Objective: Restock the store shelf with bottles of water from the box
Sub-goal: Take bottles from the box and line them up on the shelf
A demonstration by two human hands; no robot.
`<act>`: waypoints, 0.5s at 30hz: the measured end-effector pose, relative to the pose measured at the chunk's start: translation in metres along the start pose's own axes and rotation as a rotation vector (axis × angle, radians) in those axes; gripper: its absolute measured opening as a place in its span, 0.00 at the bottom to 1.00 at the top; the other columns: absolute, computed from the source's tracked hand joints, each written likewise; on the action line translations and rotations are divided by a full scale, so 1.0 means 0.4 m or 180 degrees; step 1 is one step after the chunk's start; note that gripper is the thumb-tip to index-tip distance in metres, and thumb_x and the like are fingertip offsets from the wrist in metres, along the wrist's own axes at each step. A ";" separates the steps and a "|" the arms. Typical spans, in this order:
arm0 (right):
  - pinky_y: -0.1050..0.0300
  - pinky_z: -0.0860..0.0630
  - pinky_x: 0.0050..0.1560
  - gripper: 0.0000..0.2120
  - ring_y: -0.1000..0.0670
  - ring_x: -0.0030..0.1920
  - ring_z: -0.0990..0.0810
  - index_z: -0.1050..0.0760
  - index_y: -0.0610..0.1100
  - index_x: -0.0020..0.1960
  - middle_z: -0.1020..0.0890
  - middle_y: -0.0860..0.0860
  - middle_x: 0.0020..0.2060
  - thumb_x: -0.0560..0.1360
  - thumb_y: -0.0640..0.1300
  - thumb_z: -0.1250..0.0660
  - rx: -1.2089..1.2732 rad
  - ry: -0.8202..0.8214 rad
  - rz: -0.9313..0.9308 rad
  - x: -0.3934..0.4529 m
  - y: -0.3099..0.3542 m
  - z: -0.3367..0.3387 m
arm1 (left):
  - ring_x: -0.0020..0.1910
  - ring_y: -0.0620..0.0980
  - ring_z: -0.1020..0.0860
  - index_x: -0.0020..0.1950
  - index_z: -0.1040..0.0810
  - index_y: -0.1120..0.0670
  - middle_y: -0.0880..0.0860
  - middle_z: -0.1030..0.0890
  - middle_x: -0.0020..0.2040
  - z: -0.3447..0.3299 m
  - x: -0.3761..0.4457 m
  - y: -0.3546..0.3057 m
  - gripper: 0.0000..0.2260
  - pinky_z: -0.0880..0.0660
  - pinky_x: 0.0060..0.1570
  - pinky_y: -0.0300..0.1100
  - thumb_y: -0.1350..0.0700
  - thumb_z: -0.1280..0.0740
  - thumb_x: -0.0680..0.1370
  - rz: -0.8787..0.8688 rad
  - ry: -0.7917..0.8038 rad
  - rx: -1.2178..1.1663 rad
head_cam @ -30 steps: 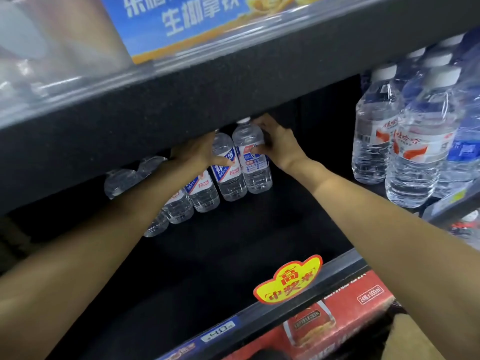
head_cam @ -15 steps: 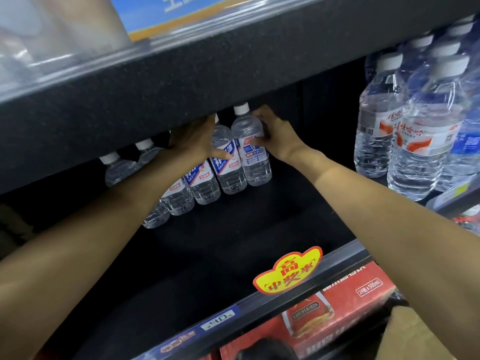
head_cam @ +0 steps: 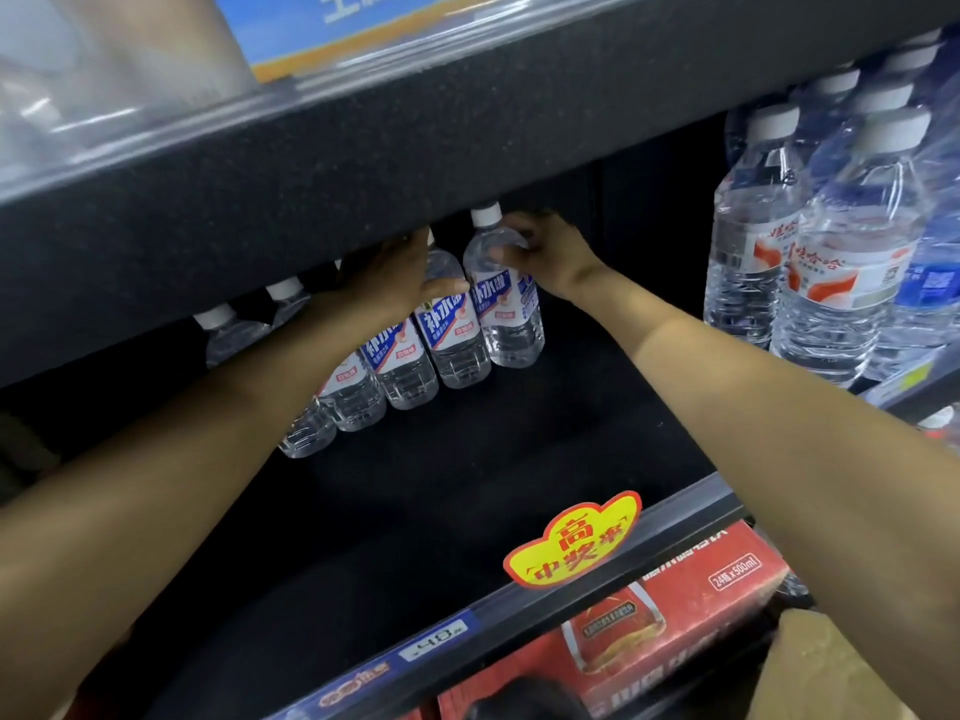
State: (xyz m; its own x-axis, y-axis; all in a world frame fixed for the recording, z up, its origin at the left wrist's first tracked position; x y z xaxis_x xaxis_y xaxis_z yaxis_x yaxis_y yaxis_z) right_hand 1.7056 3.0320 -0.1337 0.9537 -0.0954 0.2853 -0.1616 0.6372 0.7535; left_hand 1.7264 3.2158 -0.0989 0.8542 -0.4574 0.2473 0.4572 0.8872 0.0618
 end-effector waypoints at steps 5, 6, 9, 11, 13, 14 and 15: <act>0.49 0.27 0.65 0.17 0.49 0.62 0.23 0.29 0.46 0.68 0.21 0.47 0.61 0.79 0.44 0.36 0.0475 0.0470 0.0028 -0.013 -0.001 0.013 | 0.70 0.61 0.35 0.72 0.41 0.57 0.60 0.35 0.72 -0.006 0.006 0.001 0.35 0.34 0.64 0.53 0.35 0.39 0.75 0.0015 -0.0098 0.0012; 0.50 0.26 0.65 0.19 0.49 0.63 0.23 0.30 0.47 0.69 0.21 0.47 0.62 0.78 0.45 0.35 0.0599 0.0501 0.0022 -0.020 -0.001 0.007 | 0.70 0.62 0.35 0.72 0.41 0.58 0.61 0.34 0.71 -0.006 0.006 0.001 0.35 0.34 0.63 0.54 0.35 0.40 0.76 0.0009 -0.0099 0.0036; 0.52 0.26 0.64 0.27 0.48 0.63 0.23 0.31 0.47 0.70 0.22 0.46 0.62 0.73 0.44 0.28 0.0595 0.0315 0.0165 -0.035 -0.005 -0.012 | 0.69 0.62 0.34 0.72 0.41 0.58 0.62 0.34 0.71 -0.005 0.005 -0.003 0.34 0.33 0.61 0.53 0.36 0.39 0.76 0.0014 -0.0118 0.0047; 0.52 0.28 0.67 0.28 0.49 0.65 0.25 0.32 0.48 0.72 0.24 0.46 0.64 0.74 0.42 0.28 0.0528 0.0175 0.0185 -0.038 -0.007 -0.018 | 0.70 0.62 0.35 0.72 0.42 0.58 0.62 0.35 0.72 -0.005 0.003 -0.006 0.34 0.33 0.62 0.54 0.37 0.38 0.76 0.0004 -0.0103 0.0045; 0.54 0.29 0.67 0.28 0.50 0.66 0.26 0.33 0.48 0.73 0.24 0.48 0.65 0.75 0.41 0.30 0.0588 0.0208 0.0191 -0.036 -0.009 -0.019 | 0.70 0.62 0.35 0.72 0.43 0.58 0.62 0.36 0.72 -0.003 0.002 -0.008 0.34 0.33 0.63 0.55 0.37 0.38 0.76 0.0010 -0.0069 0.0025; 0.54 0.29 0.67 0.27 0.50 0.66 0.26 0.33 0.48 0.73 0.23 0.48 0.65 0.75 0.41 0.30 0.0582 0.0234 0.0191 -0.035 -0.009 -0.018 | 0.70 0.62 0.35 0.72 0.42 0.58 0.62 0.35 0.72 -0.002 0.002 -0.009 0.34 0.33 0.62 0.54 0.37 0.38 0.76 0.0011 -0.0065 0.0026; 0.54 0.29 0.67 0.27 0.50 0.67 0.26 0.33 0.48 0.73 0.23 0.49 0.65 0.76 0.41 0.31 0.0571 0.0256 0.0185 -0.035 -0.008 -0.017 | 0.69 0.62 0.34 0.72 0.42 0.58 0.62 0.35 0.71 0.000 0.002 -0.009 0.34 0.33 0.62 0.54 0.38 0.37 0.76 0.0004 -0.0075 0.0033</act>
State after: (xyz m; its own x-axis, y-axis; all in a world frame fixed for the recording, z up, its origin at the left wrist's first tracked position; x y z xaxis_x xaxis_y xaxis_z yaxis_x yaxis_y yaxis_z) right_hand 1.6945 3.0364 -0.1443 0.9575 0.0033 0.2885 -0.2526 0.4927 0.8327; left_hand 1.7257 3.2122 -0.0990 0.8487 -0.4548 0.2700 0.4533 0.8885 0.0716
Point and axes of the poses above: each hand's wrist, its own x-axis towards the middle knuckle, its own z-axis out of the back of the hand, y = z × x, the point moved 2 cm from there along x, towards the middle knuckle
